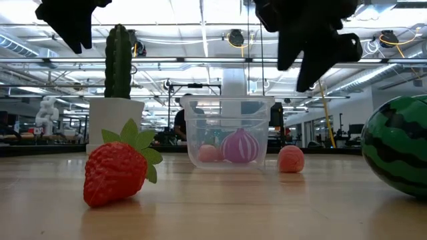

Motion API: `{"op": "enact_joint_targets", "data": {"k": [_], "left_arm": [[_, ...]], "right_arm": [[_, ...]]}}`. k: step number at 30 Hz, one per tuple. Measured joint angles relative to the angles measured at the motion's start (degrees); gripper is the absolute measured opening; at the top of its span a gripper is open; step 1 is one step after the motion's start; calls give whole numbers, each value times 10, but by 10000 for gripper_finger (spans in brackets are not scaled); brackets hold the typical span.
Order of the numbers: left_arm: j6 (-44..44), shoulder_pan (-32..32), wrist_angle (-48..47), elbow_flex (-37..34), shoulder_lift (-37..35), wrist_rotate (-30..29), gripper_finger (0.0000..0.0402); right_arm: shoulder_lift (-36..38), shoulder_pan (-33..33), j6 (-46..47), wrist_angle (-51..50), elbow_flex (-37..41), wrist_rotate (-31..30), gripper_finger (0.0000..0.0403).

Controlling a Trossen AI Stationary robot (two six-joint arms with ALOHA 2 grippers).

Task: Pick and placing Produce into tupperware
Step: Put the pink peach into the transparent bin

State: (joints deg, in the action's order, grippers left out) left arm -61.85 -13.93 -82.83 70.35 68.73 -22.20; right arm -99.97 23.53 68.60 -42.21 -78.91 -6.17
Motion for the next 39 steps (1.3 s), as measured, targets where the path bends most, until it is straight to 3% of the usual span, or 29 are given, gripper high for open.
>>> {"op": "enact_joint_targets", "data": {"k": [14, 39], "left_arm": [[1, 0, -1, 0, 0, -4, 230], [-12, 0, 0, 0, 0, -3, 230]], "right_arm": [[-34, -11, -2, -32, 0, 3, 215], [-50, -16, -6, 42, 40, 2, 215]]}}
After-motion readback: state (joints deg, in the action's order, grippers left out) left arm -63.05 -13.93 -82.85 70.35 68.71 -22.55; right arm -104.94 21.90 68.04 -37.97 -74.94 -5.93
